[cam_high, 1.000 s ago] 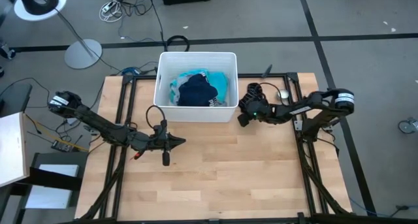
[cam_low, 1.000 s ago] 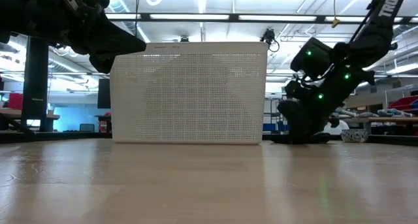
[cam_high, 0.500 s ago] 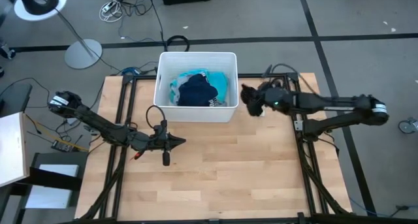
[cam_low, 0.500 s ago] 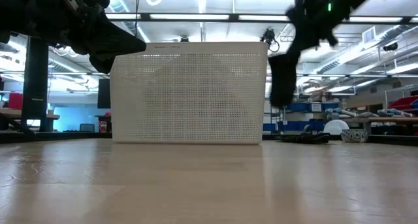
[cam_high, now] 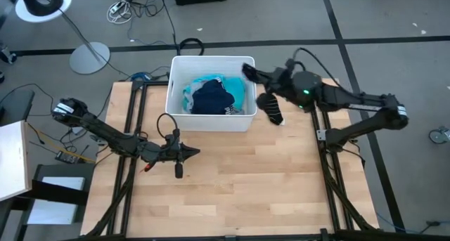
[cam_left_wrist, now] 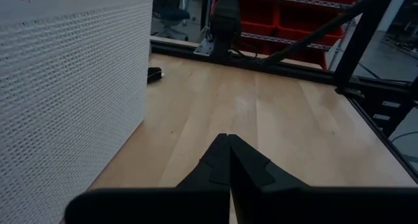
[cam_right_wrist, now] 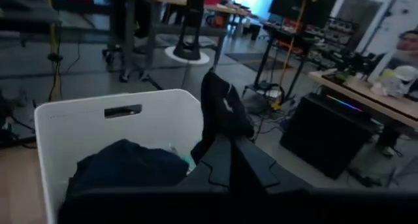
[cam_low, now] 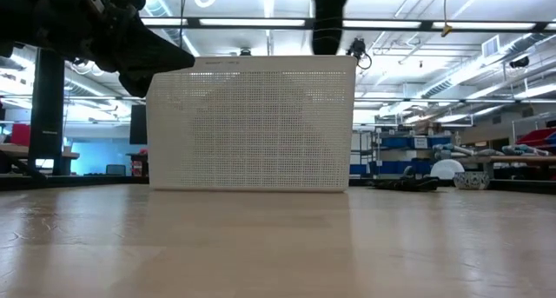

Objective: Sort clothes
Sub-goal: Put the left black sock into the white laundry bin

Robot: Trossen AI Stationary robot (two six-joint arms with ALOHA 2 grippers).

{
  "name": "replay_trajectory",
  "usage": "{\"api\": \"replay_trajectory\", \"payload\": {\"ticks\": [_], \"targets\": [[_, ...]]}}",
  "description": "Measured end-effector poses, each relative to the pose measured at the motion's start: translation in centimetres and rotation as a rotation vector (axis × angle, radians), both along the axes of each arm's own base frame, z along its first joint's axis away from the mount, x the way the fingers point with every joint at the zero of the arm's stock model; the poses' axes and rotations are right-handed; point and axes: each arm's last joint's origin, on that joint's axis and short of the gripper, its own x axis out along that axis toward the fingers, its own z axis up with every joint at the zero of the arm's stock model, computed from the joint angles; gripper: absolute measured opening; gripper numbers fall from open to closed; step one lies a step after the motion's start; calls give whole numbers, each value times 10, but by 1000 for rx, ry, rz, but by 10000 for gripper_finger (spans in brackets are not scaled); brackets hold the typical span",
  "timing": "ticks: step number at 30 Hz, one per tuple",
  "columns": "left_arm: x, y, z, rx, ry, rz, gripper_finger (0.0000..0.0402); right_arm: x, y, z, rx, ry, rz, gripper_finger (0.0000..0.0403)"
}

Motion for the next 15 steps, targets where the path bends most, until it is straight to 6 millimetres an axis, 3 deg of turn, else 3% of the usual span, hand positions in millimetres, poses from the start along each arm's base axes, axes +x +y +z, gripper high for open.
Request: {"api": "replay_trajectory", "payload": {"ticks": [5,9,15], "targets": [[0,0,0,0,0,0,1,39,-20,0,-15,63,31,5],[0,0,0,0,2,1,1,64,-38,-13,-10,126,-51,11],[0,0,0,0,5,-8,1,72,-56,-32,87,174,-116,49]]}}
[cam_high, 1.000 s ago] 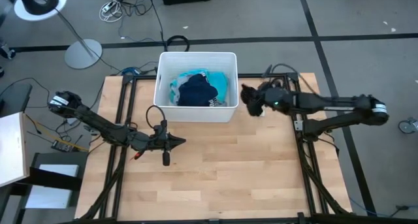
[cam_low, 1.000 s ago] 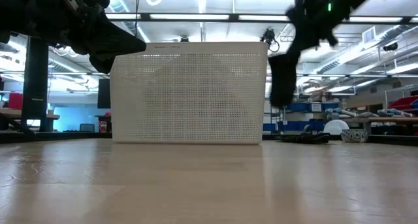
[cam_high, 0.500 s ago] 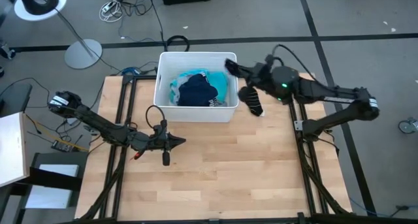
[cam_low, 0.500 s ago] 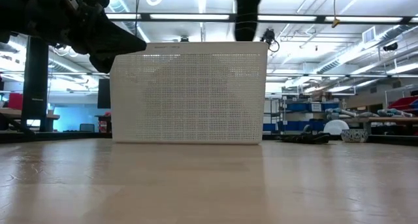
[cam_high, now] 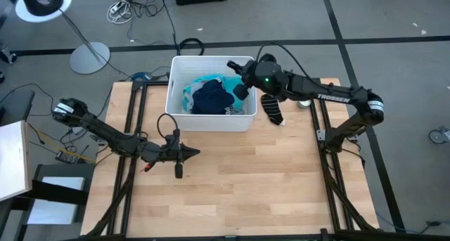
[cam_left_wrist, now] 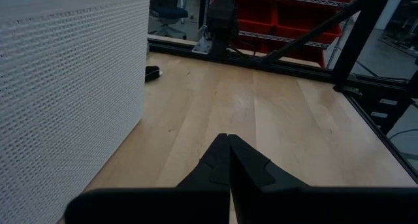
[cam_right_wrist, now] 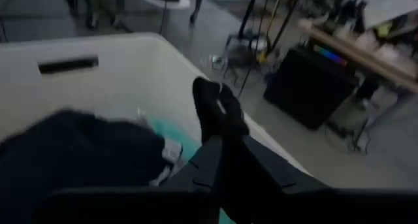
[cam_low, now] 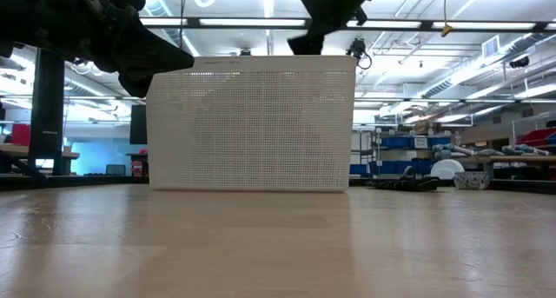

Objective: Sort clothes
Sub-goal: Put the left black sock into the white laundry bin, then put the black sock into the white laundry bin

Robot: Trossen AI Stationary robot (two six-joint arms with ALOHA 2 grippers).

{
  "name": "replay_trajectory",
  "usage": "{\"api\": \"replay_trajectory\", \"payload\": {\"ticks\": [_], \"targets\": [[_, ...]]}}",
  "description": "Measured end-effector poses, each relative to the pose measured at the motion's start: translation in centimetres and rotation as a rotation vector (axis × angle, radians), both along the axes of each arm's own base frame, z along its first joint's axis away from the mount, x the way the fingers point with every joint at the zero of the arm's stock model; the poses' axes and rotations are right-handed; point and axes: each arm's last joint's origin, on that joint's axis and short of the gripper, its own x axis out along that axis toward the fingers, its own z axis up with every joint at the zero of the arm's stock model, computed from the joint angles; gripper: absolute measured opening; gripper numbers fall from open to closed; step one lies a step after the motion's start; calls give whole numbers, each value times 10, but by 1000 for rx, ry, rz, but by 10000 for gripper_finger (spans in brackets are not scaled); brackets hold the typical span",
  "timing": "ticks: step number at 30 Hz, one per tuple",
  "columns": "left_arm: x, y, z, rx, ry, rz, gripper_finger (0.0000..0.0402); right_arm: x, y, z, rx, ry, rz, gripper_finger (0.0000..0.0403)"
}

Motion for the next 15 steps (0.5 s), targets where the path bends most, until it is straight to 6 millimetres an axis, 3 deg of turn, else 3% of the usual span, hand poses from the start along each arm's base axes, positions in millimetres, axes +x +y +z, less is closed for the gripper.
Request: {"api": "replay_trajectory", "payload": {"ticks": [5,15], "targets": [[0,0,0,0,1,-1,1,-18,2,2,58,52,-10,84],[0,0,0,-1,0,-2,1,-88,35,26,202,83,-33,118]]}}
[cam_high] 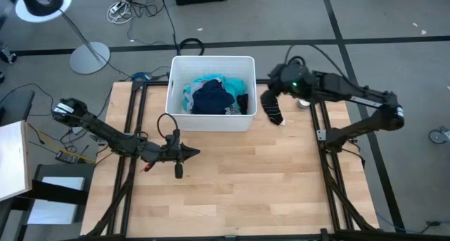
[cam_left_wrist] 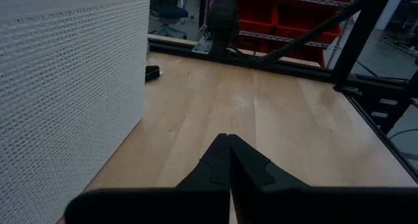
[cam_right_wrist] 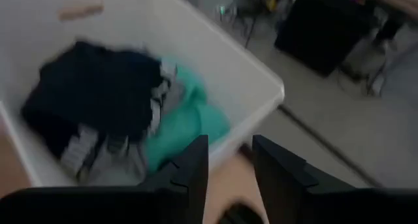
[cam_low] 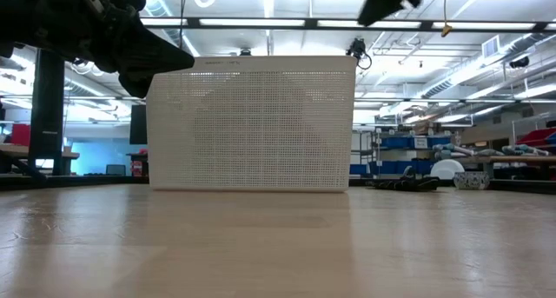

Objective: Sort clothes
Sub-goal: Put the black sock into the white laundry bin

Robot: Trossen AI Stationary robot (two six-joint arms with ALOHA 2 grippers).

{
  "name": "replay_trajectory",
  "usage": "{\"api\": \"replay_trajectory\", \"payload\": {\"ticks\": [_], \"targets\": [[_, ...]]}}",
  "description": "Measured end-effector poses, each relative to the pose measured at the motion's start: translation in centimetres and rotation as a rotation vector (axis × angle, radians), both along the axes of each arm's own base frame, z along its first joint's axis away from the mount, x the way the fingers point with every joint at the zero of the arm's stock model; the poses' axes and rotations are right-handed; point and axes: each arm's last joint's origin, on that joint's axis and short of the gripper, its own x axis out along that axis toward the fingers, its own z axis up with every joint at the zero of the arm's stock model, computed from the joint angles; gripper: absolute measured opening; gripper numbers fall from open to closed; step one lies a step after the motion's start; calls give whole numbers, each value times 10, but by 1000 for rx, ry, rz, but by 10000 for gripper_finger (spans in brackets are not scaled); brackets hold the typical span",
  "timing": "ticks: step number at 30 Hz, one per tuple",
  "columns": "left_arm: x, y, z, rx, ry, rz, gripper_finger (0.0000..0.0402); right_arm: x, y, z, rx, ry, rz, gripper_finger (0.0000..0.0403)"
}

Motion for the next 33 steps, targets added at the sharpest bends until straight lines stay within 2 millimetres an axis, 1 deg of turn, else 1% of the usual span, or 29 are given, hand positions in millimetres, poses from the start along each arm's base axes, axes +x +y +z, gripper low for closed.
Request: {"api": "replay_trajectory", "payload": {"ticks": [2,4,8,13,18,22,24,28,33], "targets": [[0,0,0,-3,-2,0,1,-13,6,-6,43,24,-15,119],[0,0,0,-4,-3,0,1,-21,11,-16,73,22,-26,118],[0,0,0,-5,-5,0,1,-34,15,-51,132,19,-79,120],[0,0,1,-6,-7,1,1,-40,15,-117,188,23,-168,123],[0,0,1,-6,-7,2,1,-40,14,-188,214,18,-203,122],[0,0,1,-5,-9,7,1,-42,12,-237,214,-52,-212,122],[0,0,1,-5,-8,7,1,-45,11,-256,212,-83,-216,122],[0,0,1,-4,-8,7,1,-52,10,-283,224,-103,-243,119],[0,0,1,-4,-8,7,1,-54,10,-303,284,-69,-291,116]]}}
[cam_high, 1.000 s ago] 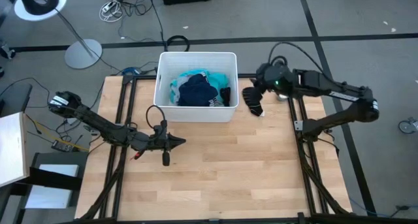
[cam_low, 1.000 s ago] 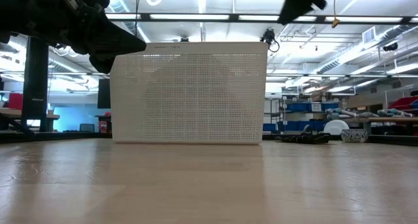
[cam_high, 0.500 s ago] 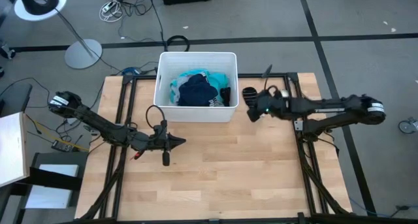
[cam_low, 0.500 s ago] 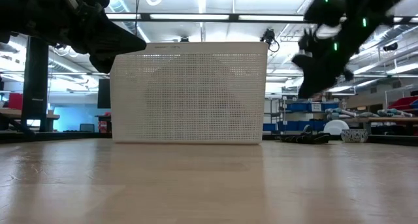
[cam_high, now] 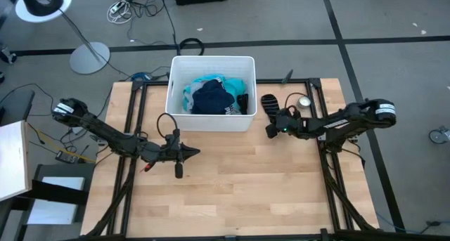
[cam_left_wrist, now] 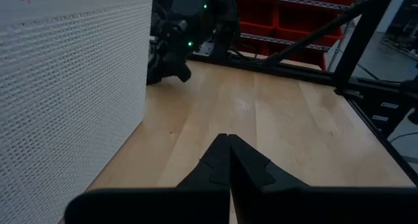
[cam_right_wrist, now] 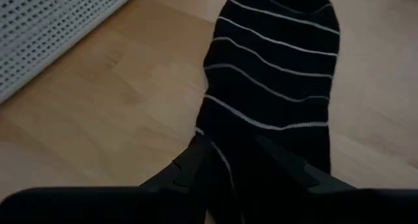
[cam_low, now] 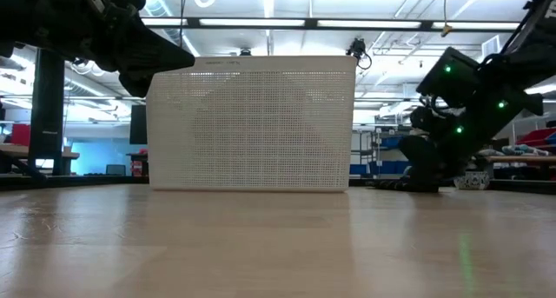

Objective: Sort clothes
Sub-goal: Put the black sock into the white laundry bin

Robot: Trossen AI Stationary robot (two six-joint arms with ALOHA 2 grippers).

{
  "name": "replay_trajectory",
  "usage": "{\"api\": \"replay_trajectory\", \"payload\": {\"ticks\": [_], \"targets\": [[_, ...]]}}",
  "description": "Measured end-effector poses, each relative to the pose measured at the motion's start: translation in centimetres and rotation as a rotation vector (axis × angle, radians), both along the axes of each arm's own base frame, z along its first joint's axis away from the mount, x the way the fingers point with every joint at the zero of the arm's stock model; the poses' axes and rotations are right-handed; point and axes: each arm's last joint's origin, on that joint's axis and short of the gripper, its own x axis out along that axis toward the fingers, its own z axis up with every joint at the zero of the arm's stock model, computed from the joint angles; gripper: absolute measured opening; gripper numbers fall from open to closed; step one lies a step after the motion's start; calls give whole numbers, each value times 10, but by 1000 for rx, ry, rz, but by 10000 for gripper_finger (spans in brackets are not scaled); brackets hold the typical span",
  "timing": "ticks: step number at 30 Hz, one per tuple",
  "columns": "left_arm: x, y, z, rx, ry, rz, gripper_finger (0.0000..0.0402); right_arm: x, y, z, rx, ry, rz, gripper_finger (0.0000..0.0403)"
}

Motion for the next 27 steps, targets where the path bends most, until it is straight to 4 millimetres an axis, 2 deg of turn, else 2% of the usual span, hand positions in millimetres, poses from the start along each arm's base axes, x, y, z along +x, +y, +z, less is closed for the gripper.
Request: {"api": "replay_trajectory", "payload": {"ticks": [3,7,10,12,15,17,22,25,27], "targets": [[0,0,0,0,0,0,1,2,0,-6,12,16,3,99],[0,0,0,0,-1,0,1,6,4,-6,40,-13,35,21],[0,0,0,0,-2,0,1,8,5,4,51,-32,85,12],[0,0,0,0,-3,0,1,11,5,17,41,-54,119,7],[0,0,0,4,-1,3,1,22,3,57,-39,-122,151,5],[0,1,0,11,3,21,1,25,3,84,-97,-102,161,3],[0,2,-1,20,4,61,1,32,11,175,-330,-130,154,2],[0,2,-1,20,4,61,1,39,16,222,-452,-174,188,2],[0,2,-1,20,4,62,1,46,19,246,-519,-200,217,1]]}}
